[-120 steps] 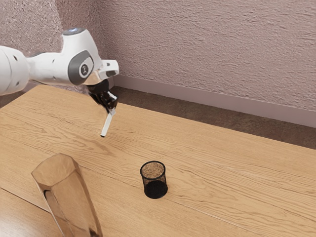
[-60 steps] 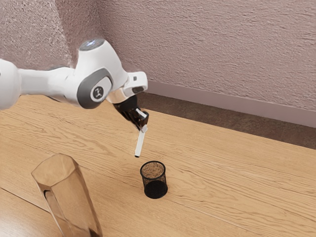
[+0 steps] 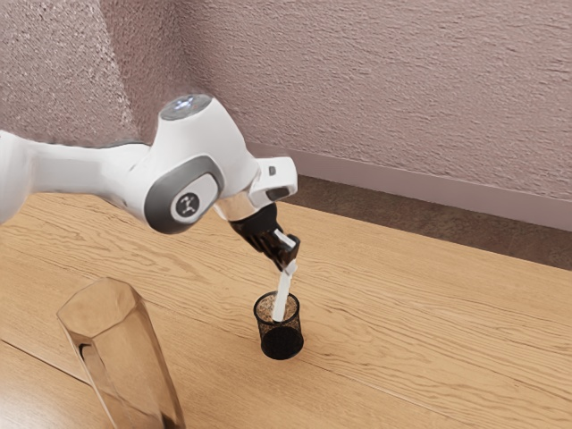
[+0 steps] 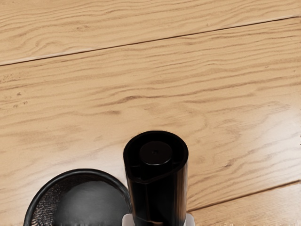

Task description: Put the marker into the pen holder.

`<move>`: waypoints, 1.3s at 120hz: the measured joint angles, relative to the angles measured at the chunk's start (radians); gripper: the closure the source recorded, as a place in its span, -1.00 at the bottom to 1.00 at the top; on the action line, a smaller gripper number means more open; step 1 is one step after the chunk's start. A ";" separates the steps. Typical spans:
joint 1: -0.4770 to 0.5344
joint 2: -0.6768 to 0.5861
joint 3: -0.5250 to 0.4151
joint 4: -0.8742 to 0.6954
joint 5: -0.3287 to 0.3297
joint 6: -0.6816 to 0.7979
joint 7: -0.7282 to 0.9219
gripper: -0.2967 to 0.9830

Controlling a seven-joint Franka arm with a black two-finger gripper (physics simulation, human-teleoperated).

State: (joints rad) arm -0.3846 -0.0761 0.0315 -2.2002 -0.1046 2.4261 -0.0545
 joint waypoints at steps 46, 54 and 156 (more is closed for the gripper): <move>-0.003 0.109 0.004 0.090 0.018 0.025 -0.075 0.69; 0.005 0.119 0.004 0.099 0.022 0.026 -0.083 0.69; 0.065 0.186 0.006 0.109 0.032 0.027 -0.111 0.06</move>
State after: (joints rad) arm -0.3196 0.1095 0.0371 -2.0911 -0.0723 2.4534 -0.1652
